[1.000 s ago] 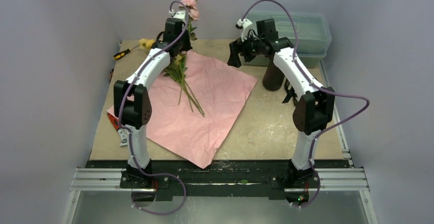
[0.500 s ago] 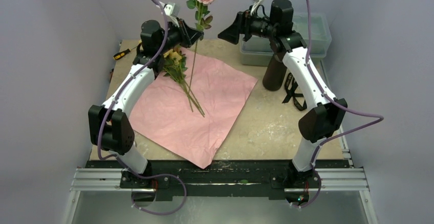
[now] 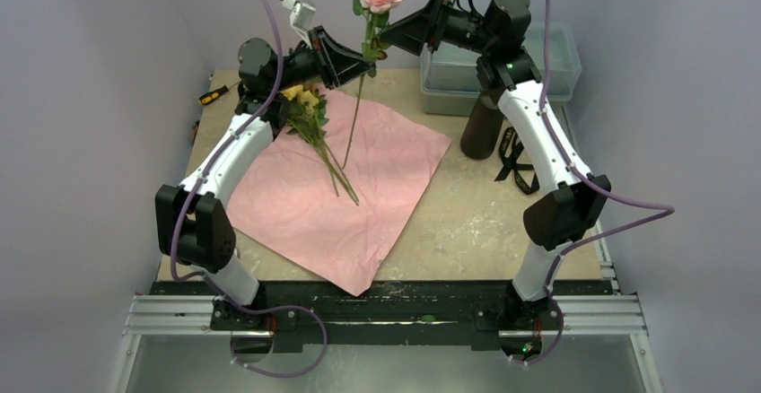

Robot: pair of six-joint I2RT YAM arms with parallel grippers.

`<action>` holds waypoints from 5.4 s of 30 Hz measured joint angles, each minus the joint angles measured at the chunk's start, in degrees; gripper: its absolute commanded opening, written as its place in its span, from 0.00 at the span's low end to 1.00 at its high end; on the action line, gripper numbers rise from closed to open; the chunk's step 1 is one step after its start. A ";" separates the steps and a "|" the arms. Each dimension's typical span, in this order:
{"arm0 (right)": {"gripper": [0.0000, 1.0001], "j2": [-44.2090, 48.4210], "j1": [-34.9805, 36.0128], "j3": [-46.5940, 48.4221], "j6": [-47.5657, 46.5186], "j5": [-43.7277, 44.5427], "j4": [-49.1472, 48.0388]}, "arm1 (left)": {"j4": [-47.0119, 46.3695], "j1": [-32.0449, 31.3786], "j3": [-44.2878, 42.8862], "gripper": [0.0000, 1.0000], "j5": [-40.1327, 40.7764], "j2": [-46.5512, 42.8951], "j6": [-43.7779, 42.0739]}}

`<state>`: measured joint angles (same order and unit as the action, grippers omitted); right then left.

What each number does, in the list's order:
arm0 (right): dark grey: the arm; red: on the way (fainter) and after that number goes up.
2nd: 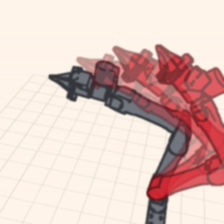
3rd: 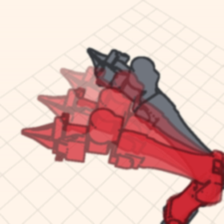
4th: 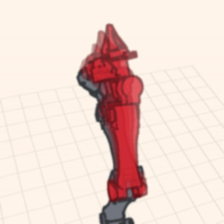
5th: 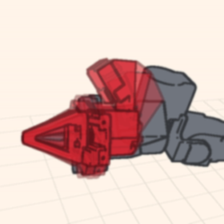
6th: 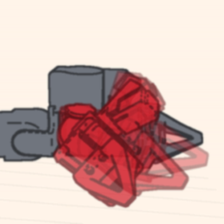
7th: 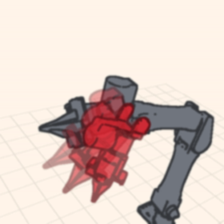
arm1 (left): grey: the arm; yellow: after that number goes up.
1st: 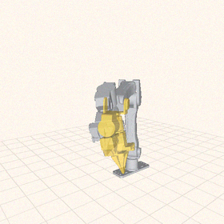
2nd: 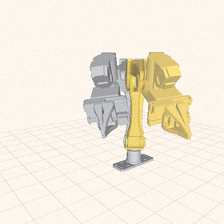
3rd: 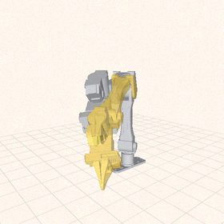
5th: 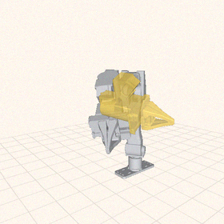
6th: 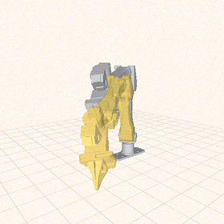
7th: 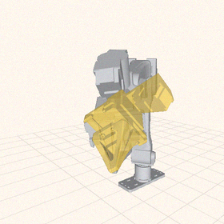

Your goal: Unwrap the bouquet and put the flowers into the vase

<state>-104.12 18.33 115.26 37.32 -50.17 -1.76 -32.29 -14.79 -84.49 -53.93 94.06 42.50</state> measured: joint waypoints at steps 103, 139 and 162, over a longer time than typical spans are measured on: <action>0.85 6.62 -29.24 -14.49 -27.78 18.05 16.46 | 51.49 12.55 -1.05 0.92 36.72 3.43 -22.93; 0.98 18.38 -25.70 -12.02 -36.30 12.61 25.49 | 27.10 22.58 21.62 0.33 39.08 7.37 -2.64; 0.98 17.20 -25.44 -11.85 -36.70 13.16 27.06 | 18.12 22.08 11.67 0.26 36.30 25.35 0.42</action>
<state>-86.91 -7.11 103.42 0.62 -37.01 25.30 -14.17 7.29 -72.82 -17.63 119.42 42.92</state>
